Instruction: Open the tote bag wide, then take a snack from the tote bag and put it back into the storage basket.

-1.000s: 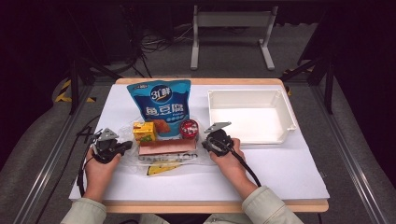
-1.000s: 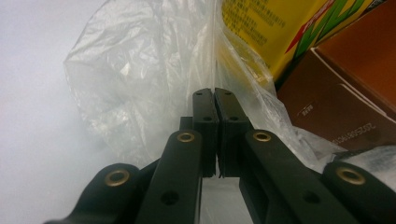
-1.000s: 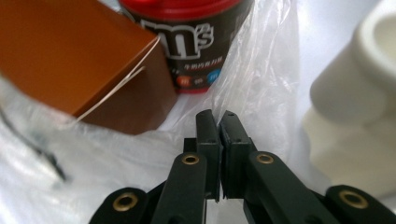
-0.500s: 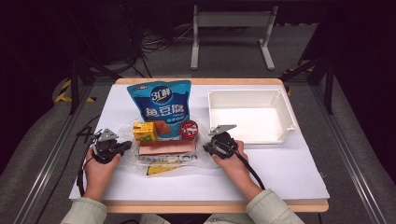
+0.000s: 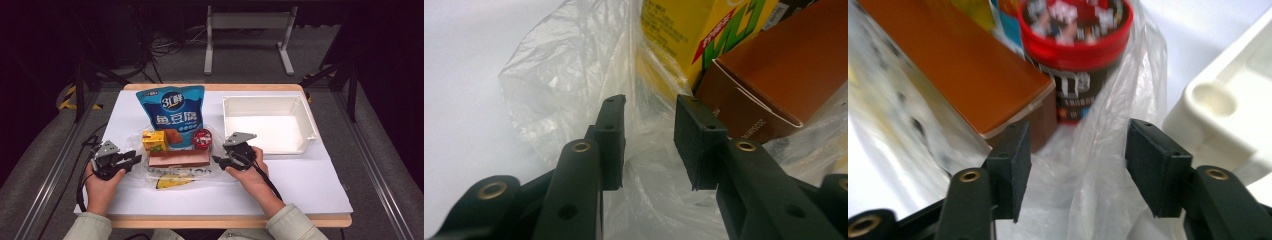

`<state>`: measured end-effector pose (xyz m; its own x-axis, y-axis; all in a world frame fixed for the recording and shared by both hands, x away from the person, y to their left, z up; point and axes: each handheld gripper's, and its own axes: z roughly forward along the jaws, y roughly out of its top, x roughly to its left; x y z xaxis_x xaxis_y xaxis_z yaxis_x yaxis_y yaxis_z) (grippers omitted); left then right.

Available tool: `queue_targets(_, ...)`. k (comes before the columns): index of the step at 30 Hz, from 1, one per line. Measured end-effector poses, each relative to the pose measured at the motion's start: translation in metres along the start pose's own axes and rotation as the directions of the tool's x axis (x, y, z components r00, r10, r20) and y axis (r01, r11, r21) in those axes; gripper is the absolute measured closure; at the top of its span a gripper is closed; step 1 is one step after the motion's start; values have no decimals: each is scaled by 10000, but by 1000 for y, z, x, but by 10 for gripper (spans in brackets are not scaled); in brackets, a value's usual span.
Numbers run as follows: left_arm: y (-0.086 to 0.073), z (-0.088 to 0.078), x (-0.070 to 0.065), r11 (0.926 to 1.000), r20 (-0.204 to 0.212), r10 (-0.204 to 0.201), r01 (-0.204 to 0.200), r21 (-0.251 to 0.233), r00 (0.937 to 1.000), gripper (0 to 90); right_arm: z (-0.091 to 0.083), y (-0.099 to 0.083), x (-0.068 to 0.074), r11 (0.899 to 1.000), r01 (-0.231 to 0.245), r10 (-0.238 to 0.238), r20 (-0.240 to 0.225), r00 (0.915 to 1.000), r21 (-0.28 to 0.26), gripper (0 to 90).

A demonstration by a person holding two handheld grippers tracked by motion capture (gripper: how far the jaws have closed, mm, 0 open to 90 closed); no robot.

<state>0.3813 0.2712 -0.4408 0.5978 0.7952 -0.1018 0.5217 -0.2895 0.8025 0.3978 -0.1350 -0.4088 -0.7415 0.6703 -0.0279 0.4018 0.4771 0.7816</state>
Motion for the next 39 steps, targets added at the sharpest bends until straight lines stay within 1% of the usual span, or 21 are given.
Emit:
queue_targets(2, 0, 1, 0, 10000, -23, 95, -95, -6, 10000, 651, -7, 3, 0, 9991, 12, -12, 1, 10000, -434, 366)
queue_targets(3, 0, 1, 0, 10000, -23, 95, -95, -6, 10000, 650, -7, 3, 0, 9991, 12, -12, 1, 10000, -434, 366)
queue_targets(4, 0, 1, 0, 10000, -11, 73, -73, -10, 10000, 649, -14, 6, -1, 9951, 22, -26, -45, 10000, -985, 351)
queue_targets(5, 0, 1, 0, 10000, -11, 73, -73, -10, 10000, 649, -14, 6, -1, 9951, 22, -26, -45, 10000, -985, 351)
queue_targets(7, 0, 1, 0, 10000, 0, -3, 3, -34, 10000, 648, -20, 7, -3, 9921, -56, 41, -127, 9999, -1251, 340)
queue_targets(10, 1, 0, 0, 9999, 42, 99, -99, -88, 9999, 639, -29, 11, -6, 9865, -111, 54, -351, 9994, -1632, 324)
queue_targets(14, 1, -2, -2, 9997, 50, 135, -134, -219, 9999, 623, -40, 19, -9, 9790, -99, -61, -778, 9970, -2035, 321)
queue_targets(16, 1, -3, -3, 9997, -56, 89, -90, -213, 9999, 617, -46, 24, -11, 9753, -93, -125, -974, 9952, -2206, 326)
queue_targets(17, 0, -3, -3, 9997, -87, 164, -166, -186, 9998, 616, -49, 27, -12, 9732, -90, -173, -1123, 9935, -2299, 340)
queue_targets(20, -1, -4, -4, 9996, -60, 101, -102, -254, 9999, 615, -53, 33, -15, 9727, -65, -282, -1458, 9889, -2320, 367)
queue_targets(22, -1, -5, -4, 9996, -45, 56, -57, -270, 10000, 612, -56, 38, -17, 9715, 76, -497, -1723, 9838, -2370, 374)
queue_targets(23, -1, -6, -4, 9995, -49, 120, -122, -278, 9999, 612, -57, 41, -17, 9711, 113, -565, -1835, 9814, -2384, 376)
queue_targets(25, -1, -6, -5, 9994, -40, 60, -61, -335, 10000, 609, -59, 46, -17, 9713, 204, -654, -1837, 9808, -2369, 379)
queue_targets(28, -1, -6, -6, 9996, -142, 51, -55, -268, 9999, 604, -61, 55, -18, 9730, 275, -720, -1881, 9795, -2292, 380)
queue_targets(29, -1, -6, -6, 9996, -142, 51, -55, -268, 9999, 603, -61, 55, -18, 9730, 275, -720, -1881, 9795, -2292, 380)
queue_targets(30, -1, -5, -6, 9997, -220, 44, -49, -222, 9997, 603, -62, 58, -19, 9731, 305, -752, -1896, 9790, -2285, 381)
queue_targets(31, -1, -5, -6, 9997, -261, 39, -45, -231, 9997, 603, -63, 64, -19, 9756, 336, -753, -1868, 9795, -2171, 380)
queue_targets(33, -1, -6, -5, 9996, -270, 2, -10, -278, 9996, 602, -63, 70, -20, 9766, 401, -803, -1851, 9794, -2115, 375)
queue_targets(35, -1, -6, -5, 9996, -295, -4, -5, -287, 9996, 601, -63, 72, -21, 9764, 419, -822, -1849, 9793, -2118, 370)
queue_targets(37, -2, -7, -4, 9996, -318, 76, -85, -286, 9995, 600, -61, 79, -21, 9753, 534, -948, -1877, 9776, -2144, 356)
queue_targets(39, -2, -6, -4, 9995, -302, 60, -69, -297, 9995, 599, -60, 85, -22, 9735, 653, -1085, -1911, 9756, -2191, 356)
